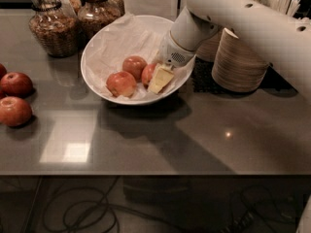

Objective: Pick apple from white bowl

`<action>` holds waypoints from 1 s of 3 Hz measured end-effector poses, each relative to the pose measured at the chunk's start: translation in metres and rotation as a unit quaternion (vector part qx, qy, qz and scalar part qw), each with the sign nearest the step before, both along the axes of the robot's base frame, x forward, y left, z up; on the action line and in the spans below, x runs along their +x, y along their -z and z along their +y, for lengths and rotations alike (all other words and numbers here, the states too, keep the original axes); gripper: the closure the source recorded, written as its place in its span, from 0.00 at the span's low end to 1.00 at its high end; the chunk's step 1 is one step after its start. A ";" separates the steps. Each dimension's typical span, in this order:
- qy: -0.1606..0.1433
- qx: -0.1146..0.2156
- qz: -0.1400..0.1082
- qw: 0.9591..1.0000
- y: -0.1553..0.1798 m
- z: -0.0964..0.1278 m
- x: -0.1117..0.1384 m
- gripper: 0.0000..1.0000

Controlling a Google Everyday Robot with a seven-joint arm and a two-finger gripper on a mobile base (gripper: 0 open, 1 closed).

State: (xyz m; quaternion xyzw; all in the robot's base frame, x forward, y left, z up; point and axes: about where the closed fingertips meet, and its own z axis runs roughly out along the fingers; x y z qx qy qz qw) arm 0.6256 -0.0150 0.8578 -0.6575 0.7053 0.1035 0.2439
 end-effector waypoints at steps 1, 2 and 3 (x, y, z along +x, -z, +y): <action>-0.003 0.019 0.005 1.000 -0.005 -0.004 -0.007 1.00; -0.017 0.075 -0.004 0.997 -0.031 -0.011 -0.018 1.00; -0.044 0.131 -0.017 0.990 -0.063 -0.010 -0.030 1.00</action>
Offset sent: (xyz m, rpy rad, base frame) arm -0.0388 -0.0276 0.0767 0.3324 -0.0319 0.0703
